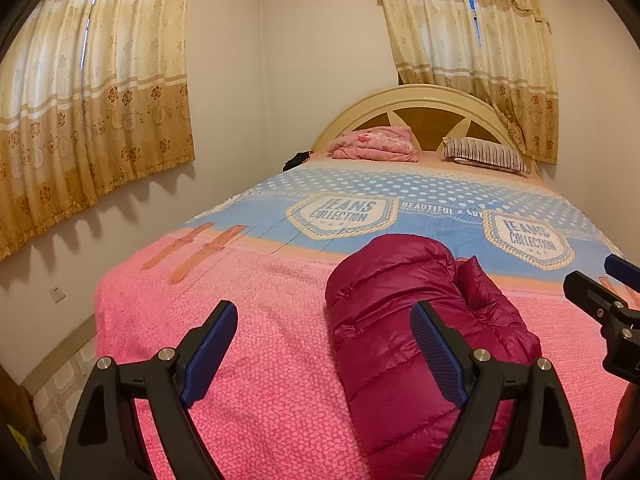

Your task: Fold large clothes

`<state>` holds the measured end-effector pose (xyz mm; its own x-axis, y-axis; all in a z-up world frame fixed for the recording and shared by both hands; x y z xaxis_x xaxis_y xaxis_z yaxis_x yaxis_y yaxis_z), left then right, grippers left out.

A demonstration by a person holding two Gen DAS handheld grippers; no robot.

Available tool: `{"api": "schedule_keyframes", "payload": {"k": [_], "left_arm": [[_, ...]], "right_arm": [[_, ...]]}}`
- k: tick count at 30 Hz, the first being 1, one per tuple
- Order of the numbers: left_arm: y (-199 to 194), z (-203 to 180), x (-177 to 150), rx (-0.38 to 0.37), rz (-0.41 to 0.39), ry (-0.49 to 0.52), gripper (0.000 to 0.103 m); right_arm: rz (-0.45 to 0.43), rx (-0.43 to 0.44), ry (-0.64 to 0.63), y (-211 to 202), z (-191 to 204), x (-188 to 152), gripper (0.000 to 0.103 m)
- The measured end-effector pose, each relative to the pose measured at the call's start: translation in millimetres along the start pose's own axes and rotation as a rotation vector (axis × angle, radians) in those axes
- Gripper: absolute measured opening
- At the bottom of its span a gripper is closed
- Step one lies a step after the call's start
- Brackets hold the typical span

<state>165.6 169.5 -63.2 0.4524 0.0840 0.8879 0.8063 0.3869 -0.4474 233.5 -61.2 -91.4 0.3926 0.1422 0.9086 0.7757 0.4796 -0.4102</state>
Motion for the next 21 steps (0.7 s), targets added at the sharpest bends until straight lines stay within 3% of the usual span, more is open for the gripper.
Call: {"api": "schedule_keyframes", "payload": {"k": [4, 6, 21], "left_arm": [[1.0, 1.3, 1.0, 0.004, 0.002, -0.002, 0.090], [1.0, 2.0, 1.3, 0.015, 0.000, 0.003, 0.096], [-2.1, -1.4, -2.6, 0.011, -0.023, 0.014, 0.098]], "right_arm": [[-0.002, -0.007, -0.003, 0.9, -0.1, -0.6, 0.097], [0.000, -0.005, -0.001, 1.5, -0.8, -1.1, 0.097], [0.013, -0.003, 0.001, 2.2, -4.2, -9.5, 0.097]]}}
Point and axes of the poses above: each gripper's, at about its wrist camera, not at the fingertips, and y roughly the way its jaws point, z to its left, x to its top, the point moved 4 cm from there along y, roughly the way its jaws point, and after that the axes turned 9 degrees about x, right-handed, at the moved point
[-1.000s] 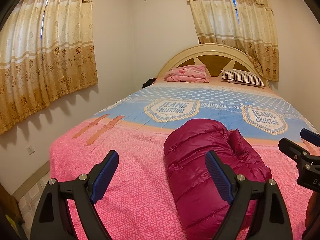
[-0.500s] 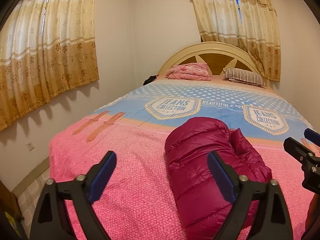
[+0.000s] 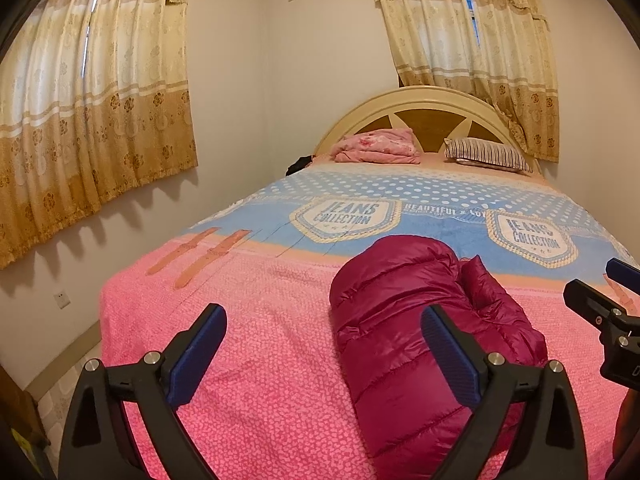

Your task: Fold large clothes

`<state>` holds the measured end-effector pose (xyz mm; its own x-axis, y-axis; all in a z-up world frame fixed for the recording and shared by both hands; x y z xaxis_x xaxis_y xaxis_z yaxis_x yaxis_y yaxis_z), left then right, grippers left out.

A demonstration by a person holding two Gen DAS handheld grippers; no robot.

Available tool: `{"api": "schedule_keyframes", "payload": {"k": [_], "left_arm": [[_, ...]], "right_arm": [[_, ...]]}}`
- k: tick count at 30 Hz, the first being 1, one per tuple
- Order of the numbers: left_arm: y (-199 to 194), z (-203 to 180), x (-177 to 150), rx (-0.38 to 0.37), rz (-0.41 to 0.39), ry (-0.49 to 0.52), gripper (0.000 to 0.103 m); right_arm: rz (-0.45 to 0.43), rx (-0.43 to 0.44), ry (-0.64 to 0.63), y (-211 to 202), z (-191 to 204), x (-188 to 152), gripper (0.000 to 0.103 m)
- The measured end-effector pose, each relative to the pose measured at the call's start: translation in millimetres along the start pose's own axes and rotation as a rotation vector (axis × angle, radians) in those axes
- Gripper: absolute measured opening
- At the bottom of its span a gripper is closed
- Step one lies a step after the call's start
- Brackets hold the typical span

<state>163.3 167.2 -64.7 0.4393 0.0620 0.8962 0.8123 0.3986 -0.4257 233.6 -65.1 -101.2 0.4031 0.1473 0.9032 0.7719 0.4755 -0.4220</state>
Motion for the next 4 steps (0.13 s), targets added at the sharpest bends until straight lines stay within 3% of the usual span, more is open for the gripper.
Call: {"api": "schedule_keyframes", "payload": {"k": [4], "left_arm": [[0.6, -0.7, -0.7, 0.010, -0.008, 0.003, 0.098]], "right_arm": [[0.007, 0.000, 0.002, 0.8, -0.4, -2.4, 0.097]]}}
Point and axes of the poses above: each gripper's, at about its wrist camera, not at the fingertips, and y roughly the way its jaws point, z to its left, x to its top, the point moved 4 cm from there along y, roughly the way its jaws point, and after that the axes turned 9 degrees about x, right-handed, at the moved point
